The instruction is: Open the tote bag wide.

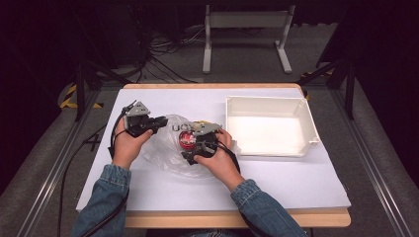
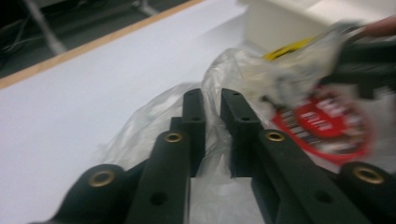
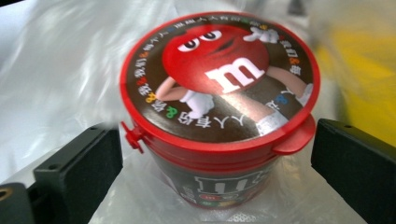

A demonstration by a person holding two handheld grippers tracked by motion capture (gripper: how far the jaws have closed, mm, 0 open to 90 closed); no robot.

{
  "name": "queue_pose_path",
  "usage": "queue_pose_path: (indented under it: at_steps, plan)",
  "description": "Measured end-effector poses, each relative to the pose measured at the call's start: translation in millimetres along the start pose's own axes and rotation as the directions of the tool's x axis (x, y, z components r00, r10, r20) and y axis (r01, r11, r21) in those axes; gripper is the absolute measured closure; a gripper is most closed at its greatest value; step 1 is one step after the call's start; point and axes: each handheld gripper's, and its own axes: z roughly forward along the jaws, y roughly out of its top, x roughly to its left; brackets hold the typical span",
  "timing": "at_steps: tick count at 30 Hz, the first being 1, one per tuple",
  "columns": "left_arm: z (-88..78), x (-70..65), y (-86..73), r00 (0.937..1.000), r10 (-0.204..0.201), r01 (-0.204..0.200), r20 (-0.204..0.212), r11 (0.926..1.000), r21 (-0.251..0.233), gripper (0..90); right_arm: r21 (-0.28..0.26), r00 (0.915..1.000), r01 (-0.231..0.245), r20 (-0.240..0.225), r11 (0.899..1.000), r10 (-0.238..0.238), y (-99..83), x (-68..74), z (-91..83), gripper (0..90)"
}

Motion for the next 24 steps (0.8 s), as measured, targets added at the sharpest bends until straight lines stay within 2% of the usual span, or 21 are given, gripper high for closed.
queue_pose_path:
  at_steps: [2,8,12,13,14,17,20,22,23,24]
  plan:
    - [10.6,3.5,-7.1,0.9983,0.015,-0.013,-0.057,0.9988,0.047,84.3,-0.007,1.0000,0.006,-0.004,1.000,-0.006,0.2,0.5,-0.4,2.5]
    - [28.6,7.0,-18.7,0.9925,0.029,-0.016,-0.119,0.9946,0.103,83.7,-0.017,0.9996,0.020,-0.017,1.000,-0.021,0.7,0.1,0.7,2.4]
    - [39.8,9.3,-27.9,0.9916,0.033,-0.012,-0.125,0.9865,0.163,83.9,-0.018,0.9995,0.004,-0.030,1.000,-0.005,-1.3,-3.8,1.7,2.9]
    - [39.8,9.3,-27.9,0.9916,0.033,-0.012,-0.125,0.9865,0.163,84.0,-0.018,0.9995,0.004,-0.030,1.000,-0.005,-1.3,-3.8,1.7,2.9]
    - [42.8,10.6,-31.6,0.9920,0.031,-0.006,-0.122,0.9798,0.200,84.1,-0.007,0.9995,0.003,-0.032,1.000,-0.003,-3.7,-4.9,2.6,3.0]
    - [44.5,9.8,-33.0,0.9913,0.042,-0.012,-0.125,0.9729,0.231,84.2,-0.001,0.9993,0.005,-0.037,1.000,-0.005,-5.3,-4.7,3.6,3.2]
    - [42.3,6.9,-31.7,0.9899,0.084,-0.048,-0.114,0.9582,0.282,84.3,0.006,0.9991,0.011,-0.041,1.000,-0.011,-6.8,-3.8,4.2,3.3]
    - [37.3,5.3,-30.8,0.9904,0.101,-0.066,-0.094,0.9474,0.313,80.4,0.006,0.9987,0.014,-0.049,1.000,-0.014,-7.2,-3.0,2.8,3.4]
    - [37.3,5.3,-30.8,0.9904,0.101,-0.066,-0.094,0.9474,0.313,77.2,0.006,0.9987,0.014,-0.049,1.000,-0.014,-7.2,-3.0,2.8,3.4]
    - [35.0,5.5,-30.7,0.9925,0.096,-0.068,-0.076,0.9469,0.314,77.2,0.005,0.9987,0.015,-0.050,1.000,-0.015,-7.2,-2.9,2.4,3.3]
